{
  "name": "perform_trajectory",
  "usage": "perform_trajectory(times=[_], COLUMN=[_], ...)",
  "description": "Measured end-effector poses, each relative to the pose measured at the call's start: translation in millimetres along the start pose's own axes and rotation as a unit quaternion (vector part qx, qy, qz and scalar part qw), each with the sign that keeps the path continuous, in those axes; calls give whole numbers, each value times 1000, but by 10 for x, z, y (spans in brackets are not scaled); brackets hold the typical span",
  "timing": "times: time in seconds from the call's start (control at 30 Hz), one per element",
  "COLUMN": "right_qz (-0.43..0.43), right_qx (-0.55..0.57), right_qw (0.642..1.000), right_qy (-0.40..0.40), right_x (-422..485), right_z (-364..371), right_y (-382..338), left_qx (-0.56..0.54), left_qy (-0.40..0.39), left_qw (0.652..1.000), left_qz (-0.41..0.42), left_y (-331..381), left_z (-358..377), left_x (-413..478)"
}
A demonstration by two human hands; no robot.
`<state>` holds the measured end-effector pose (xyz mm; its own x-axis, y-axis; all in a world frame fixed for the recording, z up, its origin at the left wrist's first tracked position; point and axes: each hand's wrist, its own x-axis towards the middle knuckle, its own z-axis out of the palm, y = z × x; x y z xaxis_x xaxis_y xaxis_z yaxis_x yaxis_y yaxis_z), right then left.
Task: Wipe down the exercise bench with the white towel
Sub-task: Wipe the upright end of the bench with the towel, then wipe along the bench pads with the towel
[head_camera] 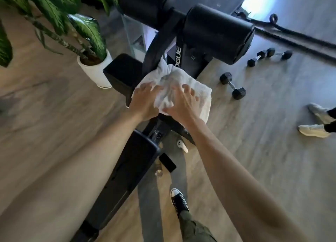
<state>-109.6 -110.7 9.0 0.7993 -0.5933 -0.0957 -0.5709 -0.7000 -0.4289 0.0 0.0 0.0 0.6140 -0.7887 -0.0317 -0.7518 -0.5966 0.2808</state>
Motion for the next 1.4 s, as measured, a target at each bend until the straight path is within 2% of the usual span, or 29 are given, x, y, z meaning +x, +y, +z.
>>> perform_trajectory(times=[0.23,0.33,0.47,0.6,0.73,0.87,1.03,1.2,1.4], right_qz=[12,12,1,-7,2,-19,-110,-202,-305], right_qx=[-65,-102,-122,-78,37,86,77,47,-13], right_qw=[995,991,991,997,998,993,991,973,927], right_qy=[-72,-88,-54,2,54,76,-15,-102,-216], right_x=[195,219,214,191,130,-66,-425,-836,-1655], right_z=[252,373,443,385,335,351,580,1061,1946], right_y=[182,230,312,330,271,161,-204,-907,-1824], left_qx=[76,121,153,96,-13,-37,-107,-75,-112], left_qy=[-94,-71,-17,29,55,71,12,2,7], left_qw=[992,989,987,995,998,995,986,966,904], left_qz=[35,37,37,18,-41,-54,-124,-246,-412], left_y=[-139,-177,-161,-103,4,-122,-568,-1119,-1763], left_z=[408,526,618,575,361,180,121,194,448], left_x=[295,292,296,278,240,-7,-791,-1826,-3433])
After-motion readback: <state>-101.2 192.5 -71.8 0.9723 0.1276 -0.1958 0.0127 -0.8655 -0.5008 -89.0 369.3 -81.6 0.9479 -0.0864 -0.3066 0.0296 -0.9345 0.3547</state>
